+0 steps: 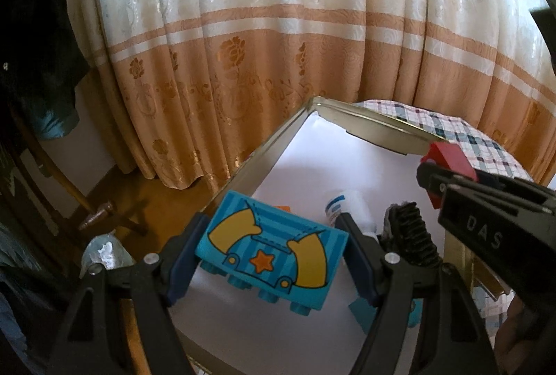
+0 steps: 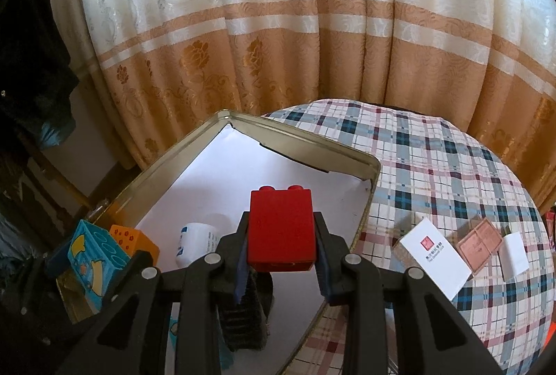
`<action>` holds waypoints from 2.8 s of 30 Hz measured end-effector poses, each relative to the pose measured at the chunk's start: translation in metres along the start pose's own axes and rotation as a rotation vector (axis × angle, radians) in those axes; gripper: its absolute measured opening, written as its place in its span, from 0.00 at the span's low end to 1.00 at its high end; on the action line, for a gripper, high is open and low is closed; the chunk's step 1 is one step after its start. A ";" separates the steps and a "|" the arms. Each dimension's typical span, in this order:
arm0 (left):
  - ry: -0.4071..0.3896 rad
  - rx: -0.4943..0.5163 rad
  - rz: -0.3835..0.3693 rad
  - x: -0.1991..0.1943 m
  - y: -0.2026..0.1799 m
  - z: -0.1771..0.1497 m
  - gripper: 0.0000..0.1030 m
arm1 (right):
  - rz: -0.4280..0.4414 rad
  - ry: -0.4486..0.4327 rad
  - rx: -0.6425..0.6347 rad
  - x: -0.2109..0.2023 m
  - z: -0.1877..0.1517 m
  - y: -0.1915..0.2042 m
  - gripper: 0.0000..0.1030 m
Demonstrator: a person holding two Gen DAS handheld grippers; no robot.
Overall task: Organize rigid objects
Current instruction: 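Lower both blocks into the tray and open both grippers, then withdraw both grippers from the tray back over the table, then move the left gripper to the dark brown wooden bar while the right gripper approaches the white charger cube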
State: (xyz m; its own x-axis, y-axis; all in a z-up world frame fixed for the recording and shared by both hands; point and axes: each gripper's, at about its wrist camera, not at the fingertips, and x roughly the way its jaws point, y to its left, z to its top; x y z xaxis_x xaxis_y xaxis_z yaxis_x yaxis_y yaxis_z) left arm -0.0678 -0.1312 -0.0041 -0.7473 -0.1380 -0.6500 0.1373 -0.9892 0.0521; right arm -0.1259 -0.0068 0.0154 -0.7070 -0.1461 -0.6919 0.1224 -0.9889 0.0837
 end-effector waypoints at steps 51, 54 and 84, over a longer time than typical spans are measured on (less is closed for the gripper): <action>-0.160 -0.106 -0.032 -0.044 -0.047 -0.016 0.99 | -0.192 -0.490 0.152 -0.095 -0.068 -0.099 0.78; -0.171 -0.101 -0.032 -0.046 -0.052 -0.019 0.99 | -0.220 -0.505 0.129 -0.098 -0.072 -0.101 0.78; -0.282 0.009 -0.046 -0.069 -0.108 -0.035 0.99 | -0.379 -0.543 0.257 -0.131 -0.095 -0.184 0.78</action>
State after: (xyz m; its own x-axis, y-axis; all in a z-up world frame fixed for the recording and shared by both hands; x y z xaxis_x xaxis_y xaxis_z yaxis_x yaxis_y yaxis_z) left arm -0.0085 -0.0134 0.0090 -0.9040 -0.1001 -0.4156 0.0941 -0.9950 0.0348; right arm 0.0107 0.1965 0.0229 -0.9240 0.2830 -0.2571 -0.3212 -0.9393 0.1206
